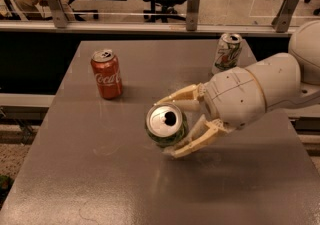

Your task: Place green can upright

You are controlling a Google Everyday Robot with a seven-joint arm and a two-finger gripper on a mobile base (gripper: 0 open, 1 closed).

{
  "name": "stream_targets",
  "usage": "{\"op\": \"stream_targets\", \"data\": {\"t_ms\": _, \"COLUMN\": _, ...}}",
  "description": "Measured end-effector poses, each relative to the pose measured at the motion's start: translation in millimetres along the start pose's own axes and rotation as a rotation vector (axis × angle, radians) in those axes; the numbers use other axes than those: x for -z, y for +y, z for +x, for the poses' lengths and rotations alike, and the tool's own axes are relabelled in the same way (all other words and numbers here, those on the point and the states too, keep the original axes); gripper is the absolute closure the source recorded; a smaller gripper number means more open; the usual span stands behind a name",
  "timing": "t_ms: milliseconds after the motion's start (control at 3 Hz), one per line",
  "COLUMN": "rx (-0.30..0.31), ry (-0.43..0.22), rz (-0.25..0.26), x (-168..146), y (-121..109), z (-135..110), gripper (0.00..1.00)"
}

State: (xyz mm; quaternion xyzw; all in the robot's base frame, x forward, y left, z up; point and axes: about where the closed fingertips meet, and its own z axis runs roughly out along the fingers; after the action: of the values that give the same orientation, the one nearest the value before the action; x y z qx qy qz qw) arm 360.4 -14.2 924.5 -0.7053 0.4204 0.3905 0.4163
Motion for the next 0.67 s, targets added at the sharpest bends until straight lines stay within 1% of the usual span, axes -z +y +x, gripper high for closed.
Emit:
{"op": "stream_targets", "data": {"t_ms": 333, "rx": -0.017, "ry": -0.002, "rz": 0.188, "x": 6.6, "y": 0.2, "z": -3.1, "gripper": 1.00}}
{"op": "stream_targets", "data": {"t_ms": 667, "rx": -0.034, "ry": -0.039, "rz": 0.349, "x": 17.8, "y": 3.9, "z": 4.0, "gripper": 1.00}}
